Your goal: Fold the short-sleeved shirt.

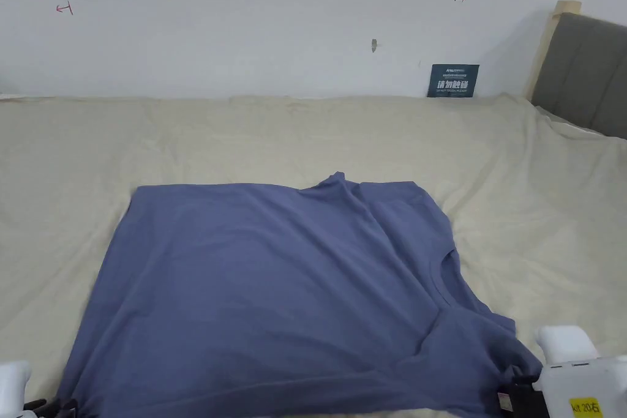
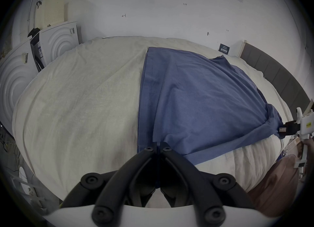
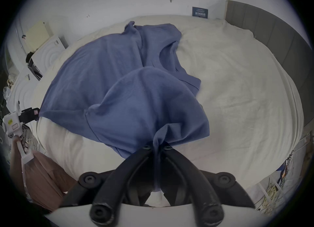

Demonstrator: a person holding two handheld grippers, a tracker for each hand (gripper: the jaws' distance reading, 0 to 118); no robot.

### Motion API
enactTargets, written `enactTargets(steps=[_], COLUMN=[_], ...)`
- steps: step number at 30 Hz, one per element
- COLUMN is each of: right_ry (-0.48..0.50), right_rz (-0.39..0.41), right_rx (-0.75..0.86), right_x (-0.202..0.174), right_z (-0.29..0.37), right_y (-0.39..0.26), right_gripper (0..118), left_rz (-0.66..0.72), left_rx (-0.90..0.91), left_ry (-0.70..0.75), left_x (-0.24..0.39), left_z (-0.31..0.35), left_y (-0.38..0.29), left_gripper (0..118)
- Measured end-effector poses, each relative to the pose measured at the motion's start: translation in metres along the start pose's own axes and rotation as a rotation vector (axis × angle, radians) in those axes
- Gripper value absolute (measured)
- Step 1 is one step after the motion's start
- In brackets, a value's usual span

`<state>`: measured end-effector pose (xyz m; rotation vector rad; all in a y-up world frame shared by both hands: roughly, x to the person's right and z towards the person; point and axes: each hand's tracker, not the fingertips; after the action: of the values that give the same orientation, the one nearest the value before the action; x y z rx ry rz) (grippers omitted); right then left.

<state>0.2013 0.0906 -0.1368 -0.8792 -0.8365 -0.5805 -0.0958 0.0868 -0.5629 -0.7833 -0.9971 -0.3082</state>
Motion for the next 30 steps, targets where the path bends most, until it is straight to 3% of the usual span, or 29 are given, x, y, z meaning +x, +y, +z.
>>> enactTargets(steps=[15, 25, 30], right_ry=[0.126, 0.177, 0.189], right_rz=[-0.069, -0.116, -0.152], right_rx=[0.192, 0.243, 0.238], right_x=[0.005, 0.002, 0.011], right_z=[0.053, 0.060, 0.038], right_y=[0.005, 0.066, 0.127], right_gripper=[4, 4, 4], left_rz=[0.134, 0.151, 0.125], left_rx=[0.074, 0.129, 0.115], left_ry=[-0.115, -0.183, -0.173], left_x=[-0.021, -0.022, -0.016], left_z=[0.021, 0.016, -0.019], left_y=[0.039, 0.110, 0.159], left_gripper=[3, 3, 3])
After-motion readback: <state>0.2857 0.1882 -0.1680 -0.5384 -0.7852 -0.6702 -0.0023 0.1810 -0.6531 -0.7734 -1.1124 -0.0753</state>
